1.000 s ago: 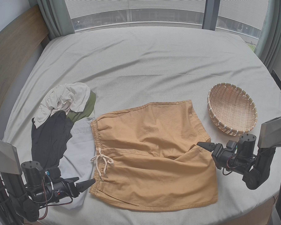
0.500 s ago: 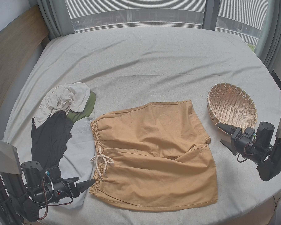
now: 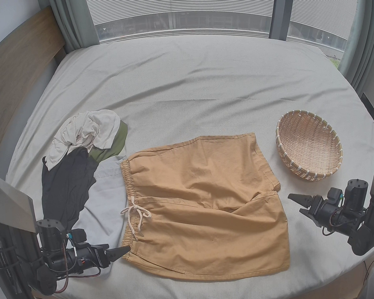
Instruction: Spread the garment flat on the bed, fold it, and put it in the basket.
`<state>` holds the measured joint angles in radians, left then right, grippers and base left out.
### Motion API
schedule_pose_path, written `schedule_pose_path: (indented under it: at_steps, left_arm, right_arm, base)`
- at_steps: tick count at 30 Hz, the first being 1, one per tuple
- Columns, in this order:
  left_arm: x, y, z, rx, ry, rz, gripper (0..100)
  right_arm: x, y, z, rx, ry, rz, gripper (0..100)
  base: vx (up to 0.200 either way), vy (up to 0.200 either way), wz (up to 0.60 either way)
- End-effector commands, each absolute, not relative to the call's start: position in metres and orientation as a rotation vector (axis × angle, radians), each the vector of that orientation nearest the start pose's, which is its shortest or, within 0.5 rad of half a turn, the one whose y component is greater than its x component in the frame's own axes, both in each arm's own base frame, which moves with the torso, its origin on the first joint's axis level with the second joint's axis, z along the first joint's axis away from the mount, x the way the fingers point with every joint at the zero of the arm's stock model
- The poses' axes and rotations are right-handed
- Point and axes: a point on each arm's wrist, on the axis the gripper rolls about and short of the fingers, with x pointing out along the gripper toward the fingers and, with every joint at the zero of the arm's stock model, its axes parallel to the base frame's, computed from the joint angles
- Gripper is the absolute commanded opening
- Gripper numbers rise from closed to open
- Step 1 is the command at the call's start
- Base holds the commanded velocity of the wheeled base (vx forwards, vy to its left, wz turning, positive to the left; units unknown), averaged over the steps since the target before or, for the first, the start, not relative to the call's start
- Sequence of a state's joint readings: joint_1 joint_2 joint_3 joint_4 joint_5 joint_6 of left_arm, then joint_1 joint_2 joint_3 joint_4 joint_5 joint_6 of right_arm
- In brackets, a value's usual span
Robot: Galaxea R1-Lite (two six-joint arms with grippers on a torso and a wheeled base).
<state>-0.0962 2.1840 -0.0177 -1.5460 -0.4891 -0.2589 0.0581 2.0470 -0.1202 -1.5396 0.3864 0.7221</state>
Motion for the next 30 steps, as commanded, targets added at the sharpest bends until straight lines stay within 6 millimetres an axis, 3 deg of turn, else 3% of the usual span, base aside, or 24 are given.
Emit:
schedule_pose_path:
  at_steps: [1, 14, 15, 24, 30]
  left_arm:
    - [0.214, -0.036, -0.016, -0.379, 0.771, -0.492, 100]
    - [0.235, -0.043, -0.036, -0.400, 0.786, -0.486, 100]
    - [0.235, -0.043, -0.036, -0.400, 0.787, -0.486, 0]
    - [0.244, -0.043, -0.041, -0.400, 0.773, -0.488, 0]
    - [0.241, -0.041, -0.035, -0.405, 0.760, -0.481, 0]
  right_arm:
    - [0.228, 0.023, 0.039, 0.749, 0.552, 0.279, 100]
    - [0.220, 0.023, 0.044, 0.721, 0.538, 0.285, 100]
    - [0.219, 0.022, 0.044, 0.722, 0.539, 0.284, 100]
    - [0.210, 0.022, 0.037, 0.647, 0.583, 0.285, 100]
    - [0.200, 0.026, 0.022, 0.537, 0.737, 0.292, 100]
  base:
    - [0.000, 0.000, 0.00]
    - [0.000, 0.000, 0.00]
    - [0.000, 0.000, 0.00]
    - [0.000, 0.000, 0.00]
    - [0.000, 0.000, 0.00]
